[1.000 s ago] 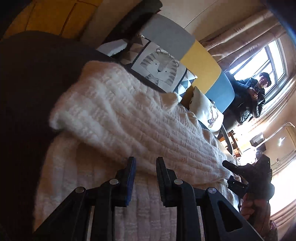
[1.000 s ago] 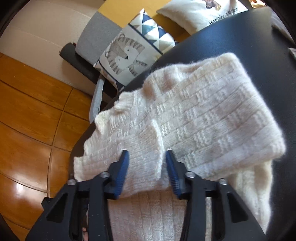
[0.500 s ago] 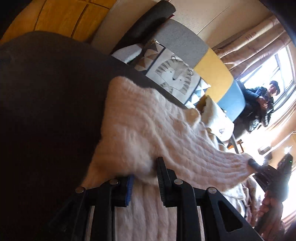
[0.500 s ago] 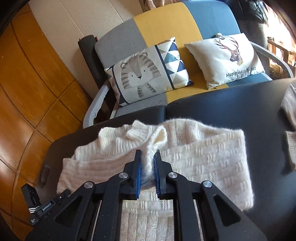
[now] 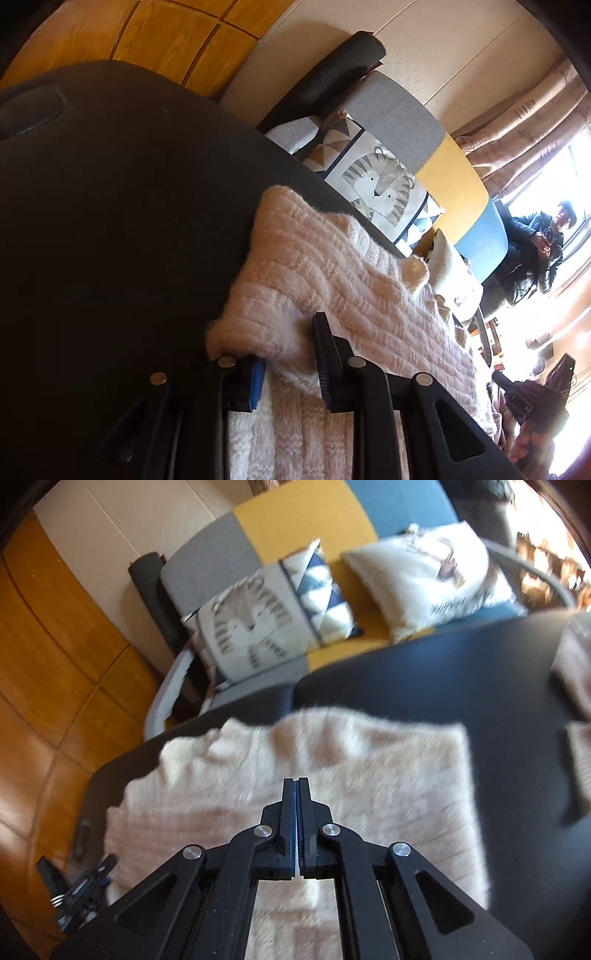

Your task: Fold clothes

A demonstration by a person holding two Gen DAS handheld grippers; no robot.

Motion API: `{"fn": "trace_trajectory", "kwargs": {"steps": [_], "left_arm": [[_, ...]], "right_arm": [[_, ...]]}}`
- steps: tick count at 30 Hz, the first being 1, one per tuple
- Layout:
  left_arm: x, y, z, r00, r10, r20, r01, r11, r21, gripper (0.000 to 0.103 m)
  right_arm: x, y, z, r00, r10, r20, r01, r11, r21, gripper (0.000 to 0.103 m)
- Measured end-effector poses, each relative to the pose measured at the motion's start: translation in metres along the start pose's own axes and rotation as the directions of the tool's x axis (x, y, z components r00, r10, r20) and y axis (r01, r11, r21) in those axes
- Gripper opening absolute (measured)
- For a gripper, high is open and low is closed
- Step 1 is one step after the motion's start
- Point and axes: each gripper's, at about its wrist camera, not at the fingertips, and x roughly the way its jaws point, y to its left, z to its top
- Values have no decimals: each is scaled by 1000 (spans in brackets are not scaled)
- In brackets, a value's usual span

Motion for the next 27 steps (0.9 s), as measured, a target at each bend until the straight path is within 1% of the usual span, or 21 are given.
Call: {"fn": "trace_trajectory", "kwargs": {"steps": [1,2,3,5,6,7,9,11,12,13,14,15,17,22,27], "left_arm": [[0,1,0,1000,-7,2,7,1000,-4,23],[1,2,0,1000,-14,3,14,1000,-9,23],[1,3,0,1000,-20,5,21,1000,-13,23],[1,4,0,999,-32,8,33,999,-21,23],[1,5,0,999,-35,10,35,999,-22,23],[2,5,0,999,-36,12,36,999,-22,23],[2,4,0,999,-33,14,33,999,-17,23],[0,6,-1,999,-32,16,33,999,-16,23],[-1,6,-2,999,-34,17,34,999,-16,23],[-1,7,-2,999,-35,18,35,999,-16,23],[-2,8,-2,999,-37,20,37,999,-18,23],[-1,9,-2,999,-41,21,42,999,-22,23],[-1,11,-2,998,-52,24,52,998,-32,23],[0,11,-2,998,-49,35,51,998,-39,23],[0,12,-3,998,-52,37,54,998,-45,23]], "right_arm": [[3,-1,-5,1000,15,-20,-15,1000,3,4],[6,-1,-10,999,31,-37,-31,1000,2,11],[8,-2,-14,999,31,-43,-31,999,5,15],[8,-5,-22,999,11,-41,-10,1000,15,34],[8,-7,-26,999,1,-39,0,1000,20,38],[9,-9,-28,999,7,-38,-5,999,35,41],[11,-13,-31,999,34,-38,-31,997,68,41],[14,-4,-30,997,50,-53,-48,998,30,41],[16,1,-29,996,58,-62,-57,998,5,39],[18,7,-28,995,65,-70,-67,998,-20,20],[18,13,-27,996,53,-72,-57,997,-50,14],[18,21,-25,997,28,-68,-34,996,-84,14],[10,34,-21,1000,-21,-12,19,989,-149,12],[7,35,-18,991,-108,73,119,978,-173,12],[29,15,-27,996,-90,12,90,988,-127,12]]}}
